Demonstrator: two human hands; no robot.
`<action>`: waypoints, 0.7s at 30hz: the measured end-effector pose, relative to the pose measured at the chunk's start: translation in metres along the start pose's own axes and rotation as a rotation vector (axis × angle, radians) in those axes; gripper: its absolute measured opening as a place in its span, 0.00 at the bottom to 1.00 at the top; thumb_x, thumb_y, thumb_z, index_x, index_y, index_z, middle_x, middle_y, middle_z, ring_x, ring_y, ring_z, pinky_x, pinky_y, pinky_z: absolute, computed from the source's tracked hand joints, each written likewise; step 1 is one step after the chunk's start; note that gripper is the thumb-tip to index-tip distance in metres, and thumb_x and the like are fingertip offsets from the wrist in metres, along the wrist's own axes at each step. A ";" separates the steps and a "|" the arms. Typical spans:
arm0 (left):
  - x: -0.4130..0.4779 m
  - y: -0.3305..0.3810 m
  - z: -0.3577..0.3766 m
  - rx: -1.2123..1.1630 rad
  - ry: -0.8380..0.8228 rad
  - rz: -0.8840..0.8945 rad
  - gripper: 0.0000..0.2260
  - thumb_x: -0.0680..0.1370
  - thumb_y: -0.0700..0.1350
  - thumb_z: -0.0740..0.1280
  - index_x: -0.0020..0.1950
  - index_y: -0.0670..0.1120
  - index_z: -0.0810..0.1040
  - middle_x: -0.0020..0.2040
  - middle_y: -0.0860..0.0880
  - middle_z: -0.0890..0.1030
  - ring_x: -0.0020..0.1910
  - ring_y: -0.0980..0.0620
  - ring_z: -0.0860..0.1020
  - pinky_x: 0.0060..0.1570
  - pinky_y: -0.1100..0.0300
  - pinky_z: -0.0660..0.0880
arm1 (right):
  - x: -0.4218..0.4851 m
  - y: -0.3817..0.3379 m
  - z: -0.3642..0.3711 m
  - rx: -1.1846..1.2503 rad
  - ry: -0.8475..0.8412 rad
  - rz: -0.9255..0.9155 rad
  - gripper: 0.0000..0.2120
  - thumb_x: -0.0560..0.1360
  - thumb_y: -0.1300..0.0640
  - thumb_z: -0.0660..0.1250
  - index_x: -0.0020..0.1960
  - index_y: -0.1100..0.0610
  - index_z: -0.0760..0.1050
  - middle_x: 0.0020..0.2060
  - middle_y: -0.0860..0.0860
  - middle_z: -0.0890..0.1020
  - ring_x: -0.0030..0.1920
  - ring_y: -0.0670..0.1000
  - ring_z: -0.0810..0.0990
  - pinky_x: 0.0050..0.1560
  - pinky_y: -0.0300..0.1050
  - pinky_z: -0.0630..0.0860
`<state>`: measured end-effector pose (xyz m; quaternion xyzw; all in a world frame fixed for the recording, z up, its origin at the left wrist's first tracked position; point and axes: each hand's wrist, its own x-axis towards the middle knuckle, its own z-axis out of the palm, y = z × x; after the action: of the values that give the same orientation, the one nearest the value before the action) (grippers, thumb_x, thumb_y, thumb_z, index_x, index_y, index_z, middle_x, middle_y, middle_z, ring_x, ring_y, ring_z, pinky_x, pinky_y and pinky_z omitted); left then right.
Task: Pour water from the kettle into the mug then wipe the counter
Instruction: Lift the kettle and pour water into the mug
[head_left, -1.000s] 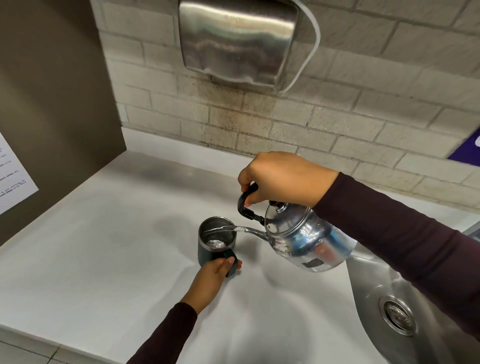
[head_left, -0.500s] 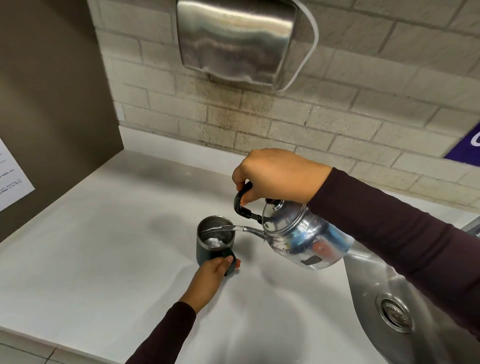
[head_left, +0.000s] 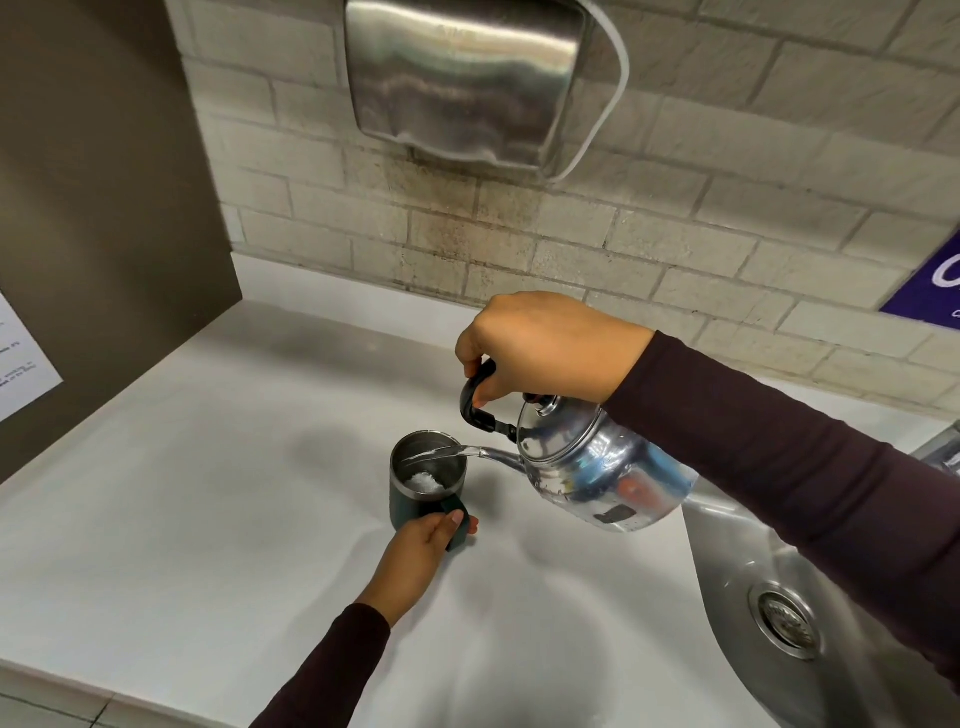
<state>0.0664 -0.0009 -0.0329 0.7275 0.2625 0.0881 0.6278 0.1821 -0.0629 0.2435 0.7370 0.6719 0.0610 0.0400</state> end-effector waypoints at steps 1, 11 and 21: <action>0.000 0.001 0.000 -0.001 0.001 0.000 0.16 0.81 0.51 0.58 0.39 0.59 0.82 0.47 0.57 0.84 0.52 0.58 0.79 0.50 0.72 0.68 | -0.001 0.001 0.001 0.003 0.003 0.005 0.10 0.68 0.50 0.73 0.45 0.55 0.81 0.33 0.47 0.74 0.34 0.50 0.72 0.27 0.36 0.61; -0.005 0.011 -0.003 0.001 -0.007 -0.036 0.15 0.81 0.49 0.59 0.41 0.57 0.83 0.45 0.60 0.84 0.49 0.65 0.79 0.50 0.74 0.69 | -0.046 0.019 0.025 0.083 0.108 0.179 0.09 0.69 0.47 0.72 0.45 0.51 0.81 0.38 0.49 0.84 0.36 0.51 0.78 0.31 0.41 0.71; -0.019 0.014 -0.017 0.098 0.265 0.023 0.16 0.78 0.51 0.63 0.36 0.48 0.84 0.34 0.49 0.86 0.36 0.53 0.83 0.45 0.55 0.78 | -0.133 0.040 0.106 0.527 0.585 0.710 0.11 0.65 0.46 0.74 0.43 0.50 0.83 0.35 0.43 0.84 0.36 0.44 0.82 0.40 0.40 0.80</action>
<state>0.0464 0.0037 -0.0125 0.7424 0.3387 0.1774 0.5502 0.2251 -0.1962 0.1398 0.8564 0.3565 0.1028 -0.3590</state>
